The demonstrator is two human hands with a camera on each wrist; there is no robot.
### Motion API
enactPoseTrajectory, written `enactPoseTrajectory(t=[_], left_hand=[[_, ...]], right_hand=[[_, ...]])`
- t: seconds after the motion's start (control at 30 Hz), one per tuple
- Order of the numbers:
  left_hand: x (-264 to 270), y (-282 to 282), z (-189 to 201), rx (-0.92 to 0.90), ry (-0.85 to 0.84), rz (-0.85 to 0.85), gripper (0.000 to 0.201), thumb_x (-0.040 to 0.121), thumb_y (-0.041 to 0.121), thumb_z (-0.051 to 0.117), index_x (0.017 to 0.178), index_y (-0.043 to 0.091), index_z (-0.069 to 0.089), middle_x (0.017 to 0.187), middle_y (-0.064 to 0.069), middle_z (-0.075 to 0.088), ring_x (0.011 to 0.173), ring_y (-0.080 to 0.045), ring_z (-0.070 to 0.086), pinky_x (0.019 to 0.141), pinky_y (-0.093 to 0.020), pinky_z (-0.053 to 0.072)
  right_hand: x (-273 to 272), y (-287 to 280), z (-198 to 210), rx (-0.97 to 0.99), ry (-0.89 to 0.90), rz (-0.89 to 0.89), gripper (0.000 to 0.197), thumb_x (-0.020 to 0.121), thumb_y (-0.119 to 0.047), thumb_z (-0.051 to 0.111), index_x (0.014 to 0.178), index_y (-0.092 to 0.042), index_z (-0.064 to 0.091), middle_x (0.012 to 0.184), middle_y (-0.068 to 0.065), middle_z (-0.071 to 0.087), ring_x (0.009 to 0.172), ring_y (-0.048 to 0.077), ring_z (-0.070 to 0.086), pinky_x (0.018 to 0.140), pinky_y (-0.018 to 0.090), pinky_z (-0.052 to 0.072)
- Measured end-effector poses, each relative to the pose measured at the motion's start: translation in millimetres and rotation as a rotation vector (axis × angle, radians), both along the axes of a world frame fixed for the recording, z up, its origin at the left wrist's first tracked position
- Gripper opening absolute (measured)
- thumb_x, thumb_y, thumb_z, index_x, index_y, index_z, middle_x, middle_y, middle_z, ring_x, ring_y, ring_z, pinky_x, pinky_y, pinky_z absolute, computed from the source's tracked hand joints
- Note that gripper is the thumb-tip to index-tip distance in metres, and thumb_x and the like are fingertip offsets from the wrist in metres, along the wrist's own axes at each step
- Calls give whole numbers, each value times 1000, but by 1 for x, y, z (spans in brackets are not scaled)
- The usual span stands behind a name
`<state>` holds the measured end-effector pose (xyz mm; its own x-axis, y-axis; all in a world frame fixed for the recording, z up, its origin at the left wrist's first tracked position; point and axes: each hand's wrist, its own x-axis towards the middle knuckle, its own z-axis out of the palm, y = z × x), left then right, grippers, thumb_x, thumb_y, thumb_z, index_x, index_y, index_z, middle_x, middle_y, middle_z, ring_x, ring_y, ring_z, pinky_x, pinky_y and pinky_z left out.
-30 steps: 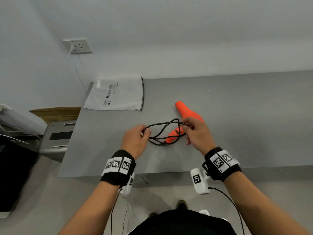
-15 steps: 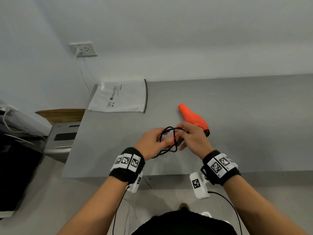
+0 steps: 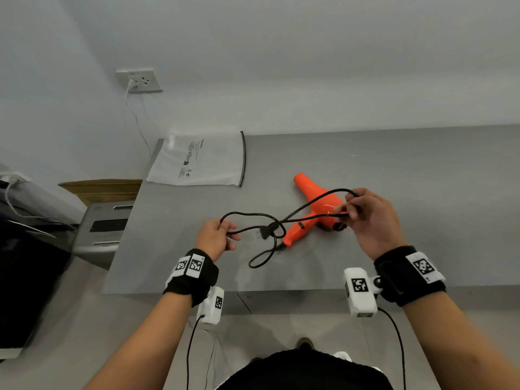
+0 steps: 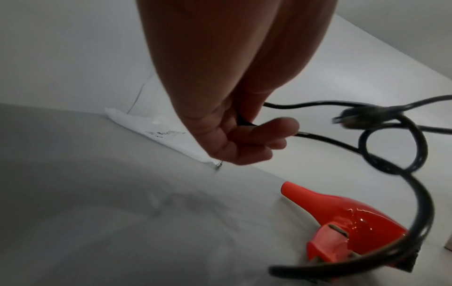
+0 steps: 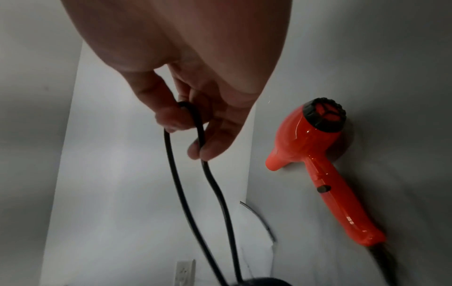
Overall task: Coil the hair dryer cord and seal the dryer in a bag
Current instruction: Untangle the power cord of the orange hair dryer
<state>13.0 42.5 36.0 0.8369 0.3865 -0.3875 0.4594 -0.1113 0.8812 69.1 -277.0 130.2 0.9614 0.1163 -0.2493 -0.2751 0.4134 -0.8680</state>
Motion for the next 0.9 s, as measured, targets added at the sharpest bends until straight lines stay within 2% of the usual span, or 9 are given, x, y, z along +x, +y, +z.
enactPoseTrajectory(t=[0.17,0.27,0.37,0.43,0.5,0.57,0.67,0.77,0.9], left_hand=[[-2,7,-14,19,74,91,32,108,14,37,90,5,62,66,-13,64,33,-12,48,46,-26,47],[-4,7,-19,39,110,99,30,107,13,36,95,2,61,65,-13,62,36,-16,47,40,-23,44],[-5,3,-14,-31,81,105,31,108,16,36,97,2,62,66,-13,63,38,-15,47,45,-26,48],[-5,-2,-4,-110,19,84,31,109,17,36,96,4,62,68,-13,63,40,-14,48,49,-28,50],[-5,-7,8,-115,-54,47,31,109,19,37,94,8,62,71,-12,64,42,-14,50,51,-29,52],[-4,-10,20,-86,-130,19,31,109,21,37,94,10,62,73,-11,64,44,-14,52,53,-30,53],[1,-10,31,-29,-219,-8,31,108,23,38,95,11,64,75,-9,63,50,-16,54,56,-33,54],[3,-9,36,36,-255,-29,30,107,23,40,94,15,65,75,-8,63,53,-17,55,58,-34,55],[-1,-6,31,64,-215,-46,30,107,20,40,91,18,65,75,-7,64,56,-16,55,60,-34,54]], right_hand=[[5,-10,11,168,-27,45,24,96,-9,39,83,-12,59,45,-3,31,55,21,47,58,32,39],[11,-8,8,138,-82,42,23,99,-11,43,99,-10,67,44,-3,27,50,20,41,57,32,34],[14,0,6,85,-87,60,29,102,-13,43,119,-9,67,45,-2,25,45,20,42,55,31,32],[16,8,8,37,-124,101,34,103,-11,41,129,-13,64,47,1,32,48,24,47,56,30,42],[20,18,12,-15,-180,133,33,102,-7,41,126,-9,64,57,9,46,61,28,54,64,33,50],[27,29,14,-51,-184,136,26,101,-4,43,114,-2,65,70,16,56,73,31,57,70,39,52],[38,48,14,-100,-115,99,21,104,-14,44,103,-3,62,75,17,62,76,32,64,69,39,55],[50,60,12,-51,51,70,28,104,-24,42,100,-4,61,72,17,66,73,34,68,59,37,58],[62,68,5,31,78,17,30,107,-26,35,113,-9,58,89,14,76,76,32,71,69,38,57]])
